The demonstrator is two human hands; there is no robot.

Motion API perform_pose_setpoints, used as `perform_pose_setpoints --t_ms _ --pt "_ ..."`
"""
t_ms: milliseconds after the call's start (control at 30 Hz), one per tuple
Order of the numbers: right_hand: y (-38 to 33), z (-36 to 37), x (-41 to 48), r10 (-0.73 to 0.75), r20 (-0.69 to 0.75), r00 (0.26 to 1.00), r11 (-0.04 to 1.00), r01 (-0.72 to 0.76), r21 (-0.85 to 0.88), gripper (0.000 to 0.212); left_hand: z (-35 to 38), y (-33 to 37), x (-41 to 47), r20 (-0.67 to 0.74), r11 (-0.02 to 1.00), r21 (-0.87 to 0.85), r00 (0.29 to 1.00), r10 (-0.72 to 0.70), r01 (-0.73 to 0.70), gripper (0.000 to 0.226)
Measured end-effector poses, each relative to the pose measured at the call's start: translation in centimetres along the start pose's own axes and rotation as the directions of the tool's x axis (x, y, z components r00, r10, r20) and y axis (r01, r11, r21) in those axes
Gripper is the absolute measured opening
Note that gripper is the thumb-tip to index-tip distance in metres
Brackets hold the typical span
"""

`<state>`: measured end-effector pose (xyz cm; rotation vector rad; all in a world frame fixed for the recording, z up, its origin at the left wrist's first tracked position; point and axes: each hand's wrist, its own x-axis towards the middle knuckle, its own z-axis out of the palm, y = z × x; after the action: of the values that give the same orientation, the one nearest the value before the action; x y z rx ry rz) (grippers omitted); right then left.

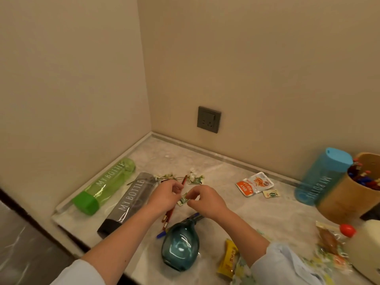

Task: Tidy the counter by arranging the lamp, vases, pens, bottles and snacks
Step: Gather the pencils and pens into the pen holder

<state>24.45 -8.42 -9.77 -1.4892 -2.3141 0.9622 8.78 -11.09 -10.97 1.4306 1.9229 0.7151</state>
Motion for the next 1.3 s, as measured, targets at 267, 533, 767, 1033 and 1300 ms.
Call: perform_pose_setpoints --t_ms 267,533,767,1033,1300 --pt "0.0 1.2 1.4 0.070 0.296 0.953 0.977 -0.006 -0.214 0.035 0.4 -2.6 -0.7 0.106 0.947 0.319 0.992 -0.066 0.029 0.062" --pt "0.7 1.2 2.0 0.081 0.283 0.956 0.956 0.007 -0.295 0.027 1.1 -2.1 -0.4 0.135 0.896 0.443 0.988 -0.070 0.003 0.023" --pt "0.4 1.8 2.0 -0.025 0.075 0.997 0.989 0.035 -0.142 0.034 0.9 -1.5 0.2 0.210 0.867 0.496 0.975 -0.078 -0.037 0.018" --pt "0.2 0.1 2.1 -0.112 -0.064 0.992 0.954 0.089 -0.288 0.034 -0.6 1.4 1.1 0.205 0.979 0.194 0.979 0.014 -0.055 0.018" --pt "1.9 -4.0 0.7 -0.135 -0.227 0.964 0.930 0.044 -0.365 0.028 0.1 5.5 1.4 -0.085 0.989 -0.076 0.989 0.118 -0.125 0.018"
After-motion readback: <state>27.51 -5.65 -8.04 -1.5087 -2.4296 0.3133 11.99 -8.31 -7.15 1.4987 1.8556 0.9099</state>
